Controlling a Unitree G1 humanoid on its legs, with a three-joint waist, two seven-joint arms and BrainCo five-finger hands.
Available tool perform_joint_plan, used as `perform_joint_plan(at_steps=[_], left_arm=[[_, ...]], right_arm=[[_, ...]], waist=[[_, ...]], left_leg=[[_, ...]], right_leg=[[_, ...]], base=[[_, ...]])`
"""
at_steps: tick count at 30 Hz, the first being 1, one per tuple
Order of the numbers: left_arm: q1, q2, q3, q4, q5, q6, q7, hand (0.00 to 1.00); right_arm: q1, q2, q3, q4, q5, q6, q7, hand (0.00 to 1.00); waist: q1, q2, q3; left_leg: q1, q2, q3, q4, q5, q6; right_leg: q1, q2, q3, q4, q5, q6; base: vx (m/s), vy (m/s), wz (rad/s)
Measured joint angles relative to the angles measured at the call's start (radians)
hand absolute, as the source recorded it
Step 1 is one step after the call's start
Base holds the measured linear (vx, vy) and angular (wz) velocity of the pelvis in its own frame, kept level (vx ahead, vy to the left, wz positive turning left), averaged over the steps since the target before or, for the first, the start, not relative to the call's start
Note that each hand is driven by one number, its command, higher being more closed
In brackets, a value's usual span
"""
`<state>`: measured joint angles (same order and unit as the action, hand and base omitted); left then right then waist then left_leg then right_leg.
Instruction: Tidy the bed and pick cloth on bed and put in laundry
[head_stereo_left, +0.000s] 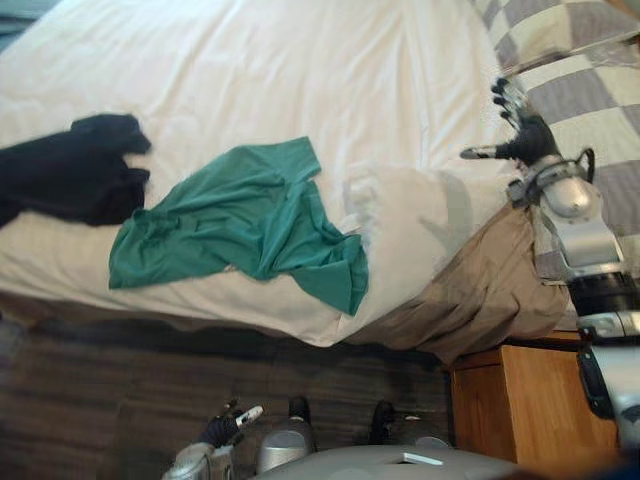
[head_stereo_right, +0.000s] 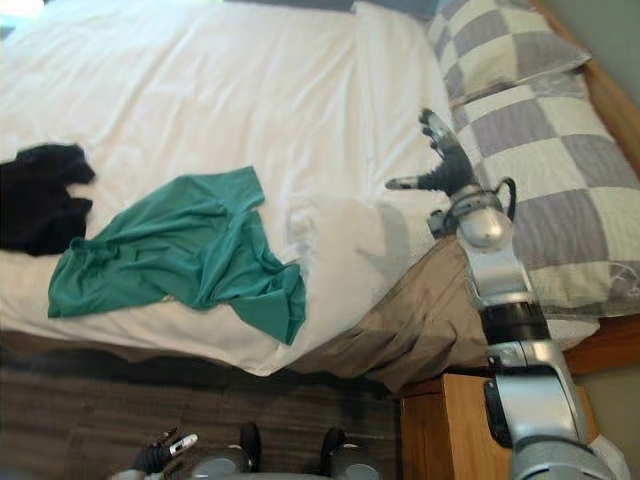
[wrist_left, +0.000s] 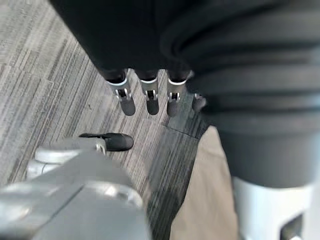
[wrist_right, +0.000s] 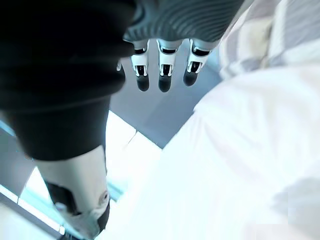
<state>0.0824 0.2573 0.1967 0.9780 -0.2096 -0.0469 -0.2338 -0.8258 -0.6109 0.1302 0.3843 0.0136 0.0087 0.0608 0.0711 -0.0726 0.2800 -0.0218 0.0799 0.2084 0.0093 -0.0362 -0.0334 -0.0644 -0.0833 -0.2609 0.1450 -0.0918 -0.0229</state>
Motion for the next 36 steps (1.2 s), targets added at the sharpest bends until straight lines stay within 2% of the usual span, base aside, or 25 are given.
perform_joint_plan(at_steps=[4,8,9,12,13,18,23,26,27,30,33,36], left_arm=[[-0.057,0.01,0.001,-0.029,-0.017,-0.001,0.0,0.0],[-0.072,0.007,-0.01,-0.089,-0.055,0.003,0.021,0.0],[-0.075,0.008,-0.019,-0.13,-0.055,0.017,0.04,0.0],[-0.092,0.008,-0.02,-0.163,-0.053,0.048,0.066,0.0],[-0.104,0.007,-0.021,-0.17,-0.05,0.074,0.085,0.0],[-0.114,0.004,-0.039,-0.192,-0.034,0.105,0.117,0.0],[-0.176,0.004,-0.039,-0.191,-0.033,0.109,0.154,0.0],[-0.204,0.004,-0.046,-0.189,-0.034,0.109,0.16,0.0],[-0.212,0.005,-0.063,-0.188,-0.034,0.109,0.167,0.0],[-0.244,0.003,-0.081,-0.187,-0.035,0.106,0.168,0.0],[-0.267,0.006,-0.081,-0.173,-0.035,0.114,0.176,0.0],[-0.277,0.015,-0.11,-0.17,-0.035,0.127,0.176,0.0]], right_arm=[[-0.113,0.0,0.034,0.034,-0.052,0.005,-0.024,0.0],[-0.201,-0.027,0.093,0.022,-0.111,0.024,-0.023,0.0],[-0.203,-0.047,0.096,0.002,-0.116,0.044,-0.023,0.0],[-0.202,-0.064,0.096,-0.018,-0.117,0.068,-0.021,0.0],[-0.201,-0.064,0.096,-0.018,-0.117,0.084,-0.013,0.0],[-0.134,-0.058,0.095,-0.04,-0.142,0.099,-0.003,0.0],[-0.049,-0.024,0.096,-0.045,-0.262,0.11,0.014,0.0],[-0.015,0.0,0.107,-0.037,-0.338,0.143,0.034,0.0],[-0.006,0.007,0.109,-0.035,-0.359,0.157,0.056,1.0],[-0.004,0.007,0.109,-0.008,-0.454,0.179,0.119,1.0],[-0.017,0.011,0.111,0.019,-0.51,0.18,0.123,1.0],[-0.059,0.013,0.117,0.089,-0.51,0.18,0.123,1.0]], waist=[[0.024,0.002,0.072],[0.031,0.001,0.132],[0.034,-0.003,0.138],[0.049,-0.014,0.148],[0.057,-0.019,0.165],[0.06,-0.021,0.171],[0.062,-0.022,0.171],[0.054,-0.022,0.173],[0.052,-0.021,0.173],[0.053,-0.023,0.173],[0.052,-0.029,0.176],[0.056,-0.032,0.175]], left_leg=[[-0.066,0.008,-0.027,0.051,0.0,0.0],[-0.118,0.013,-0.054,0.087,-0.001,0.0],[-0.144,0.013,-0.065,0.099,-0.001,-0.001],[-0.188,0.016,-0.081,0.12,-0.004,0.001],[-0.203,0.018,-0.091,0.139,-0.009,0.002],[-0.261,0.028,-0.108,0.169,-0.01,0.003],[-0.322,0.037,-0.101,0.199,-0.012,0.003],[-0.347,0.045,-0.095,0.217,-0.012,0.002],[-0.348,0.048,-0.092,0.219,-0.014,0.002],[-0.379,0.054,-0.089,0.218,-0.013,-0.001],[-0.396,0.054,-0.085,0.209,0.004,0.003],[-0.396,0.054,-0.088,0.205,0.009,0.002]], right_leg=[[-0.023,0.007,0.0,-0.017,0.027,-0.008],[-0.037,0.01,-0.001,-0.029,0.047,-0.003],[-0.047,0.011,-0.002,-0.036,0.052,0.002],[-0.069,0.015,-0.002,-0.043,0.058,0.005],[-0.07,0.017,-0.003,-0.045,0.061,0.005],[-0.107,0.026,0.0,-0.045,0.093,0.013],[-0.159,0.031,0.01,-0.043,0.103,0.01],[-0.179,0.037,0.029,-0.042,0.103,0.01],[-0.18,0.04,0.033,-0.042,0.103,0.009],[-0.21,0.045,0.038,-0.042,0.101,0.007],[-0.233,0.045,0.045,-0.042,0.099,0.005],[-0.232,0.046,0.044,-0.041,0.099,0.005]], base=[[-0.02,-0.006,0.22],[-0.02,0.02,0.25],[-0.03,0.021,0.3],[-0.03,0.016,0.23],[-0.03,0.004,0.12],[-0.04,0.039,0.1],[-0.04,0.012,-0.06],[-0.06,-0.01,-0.11],[-0.05,-0.02,-0.11],[-0.07,-0.03,-0.04],[-0.02,-0.008,0.0],[0.0,0.001,0.04]])
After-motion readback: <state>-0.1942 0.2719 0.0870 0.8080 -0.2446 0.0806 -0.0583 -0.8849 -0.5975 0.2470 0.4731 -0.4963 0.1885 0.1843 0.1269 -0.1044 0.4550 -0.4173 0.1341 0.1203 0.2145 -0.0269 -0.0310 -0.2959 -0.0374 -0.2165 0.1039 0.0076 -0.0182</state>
